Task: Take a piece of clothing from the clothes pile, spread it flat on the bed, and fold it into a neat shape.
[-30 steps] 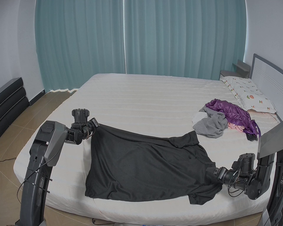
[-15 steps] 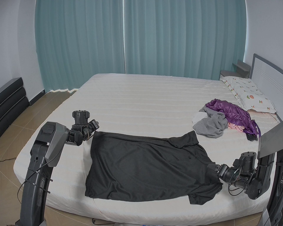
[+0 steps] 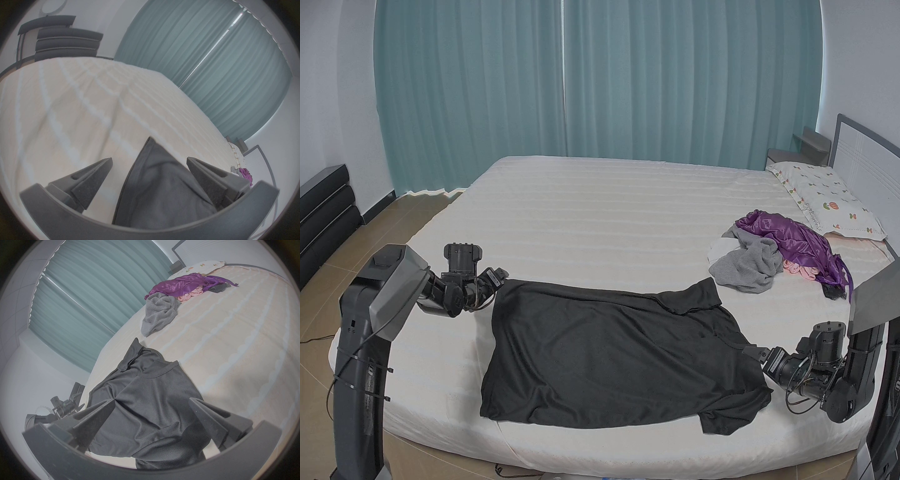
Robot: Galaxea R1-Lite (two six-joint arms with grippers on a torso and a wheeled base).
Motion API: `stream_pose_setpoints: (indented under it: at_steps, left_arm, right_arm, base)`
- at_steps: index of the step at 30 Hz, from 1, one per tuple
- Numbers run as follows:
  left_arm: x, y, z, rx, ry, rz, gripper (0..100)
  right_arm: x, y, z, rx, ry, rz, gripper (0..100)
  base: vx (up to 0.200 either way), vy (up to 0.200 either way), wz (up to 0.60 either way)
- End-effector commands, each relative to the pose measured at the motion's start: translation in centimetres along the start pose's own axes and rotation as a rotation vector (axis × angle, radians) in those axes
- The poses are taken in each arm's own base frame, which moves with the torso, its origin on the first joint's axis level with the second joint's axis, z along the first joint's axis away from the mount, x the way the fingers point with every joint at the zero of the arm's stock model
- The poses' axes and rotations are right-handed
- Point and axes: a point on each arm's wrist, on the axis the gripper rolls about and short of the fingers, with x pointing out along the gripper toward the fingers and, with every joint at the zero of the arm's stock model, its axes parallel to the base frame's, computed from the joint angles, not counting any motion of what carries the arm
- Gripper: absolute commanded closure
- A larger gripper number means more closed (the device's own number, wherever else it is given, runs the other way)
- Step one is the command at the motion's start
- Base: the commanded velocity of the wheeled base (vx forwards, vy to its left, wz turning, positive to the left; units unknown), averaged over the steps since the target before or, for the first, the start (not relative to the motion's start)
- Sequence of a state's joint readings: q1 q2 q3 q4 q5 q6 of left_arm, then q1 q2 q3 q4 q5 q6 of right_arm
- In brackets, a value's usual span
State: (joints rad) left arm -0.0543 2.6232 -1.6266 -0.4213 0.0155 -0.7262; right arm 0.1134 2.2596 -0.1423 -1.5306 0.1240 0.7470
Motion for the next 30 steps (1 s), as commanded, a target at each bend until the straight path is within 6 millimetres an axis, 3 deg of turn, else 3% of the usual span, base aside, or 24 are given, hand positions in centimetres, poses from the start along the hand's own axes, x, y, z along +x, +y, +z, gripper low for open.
stream_pose_setpoints:
  at_steps: [1, 5, 8, 11, 12, 18, 24, 25, 27, 30]
  left_arm:
    - [-8.6, -1.0, 0.4, -0.122, 0.045, -0.023, 0]
    - [-12.0, 1.2, -2.8, -0.162, 0.145, -0.035, 0]
    - [-13.8, 2.3, -4.0, -0.177, 0.153, -0.039, 0]
    - [-15.3, 3.0, -4.6, -0.182, 0.143, -0.052, 0]
    - [-16.2, 3.7, -5.2, -0.185, 0.143, -0.05, 0]
    - [-17.3, 5.1, -6.7, -0.224, 0.163, -0.028, 0]
    - [-18.2, 5.5, -7.1, -0.328, 0.143, -0.041, 0]
    - [-18.3, 5.6, -7.1, -0.331, 0.143, -0.039, 0]
    - [-18.7, 6.2, -7.8, -0.33, 0.158, -0.033, 0]
    - [-18.5, 6.5, -8.0, -0.333, 0.138, -0.049, 0]
  right_arm:
    - [-0.2, 0.4, 0.9, 0.031, -0.039, 0.023, 0]
    - [0.2, 1.4, 1.0, 0.014, -0.047, 0.067, 0]
    - [1.1, 2.4, 0.9, 0.0, -0.05, 0.103, 0]
    - [2.4, 3.5, 1.3, -0.013, -0.056, 0.138, 0]
    - [3.7, 4.4, 1.4, -0.022, -0.037, 0.139, 0]
    - [7.2, 6.8, 3.3, -0.023, 0.018, 0.104, 0]
    - [12.7, 10.1, 3.8, -0.023, 0.103, 0.09, 0]
    - [12.8, 10.1, 3.8, -0.022, 0.105, 0.089, 0]
    - [15.5, 10.6, 3.5, -0.011, 0.141, 0.064, 0]
    - [18.0, 10.7, 3.5, -0.007, 0.172, 0.03, 0]
  base:
    - [0.0, 0.0, 0.0]
    - [0.0, 0.0, 0.0]
    - [0.0, 0.0, 0.0]
    - [0.0, 0.0, 0.0]
    - [0.0, 0.0, 0.0]
    - [0.0, 0.0, 0.0]
    - [0.0, 0.0, 0.0]
    - [0.0, 0.0, 0.0]
    - [0.0, 0.0, 0.0]
    - [0.0, 0.0, 0.0]
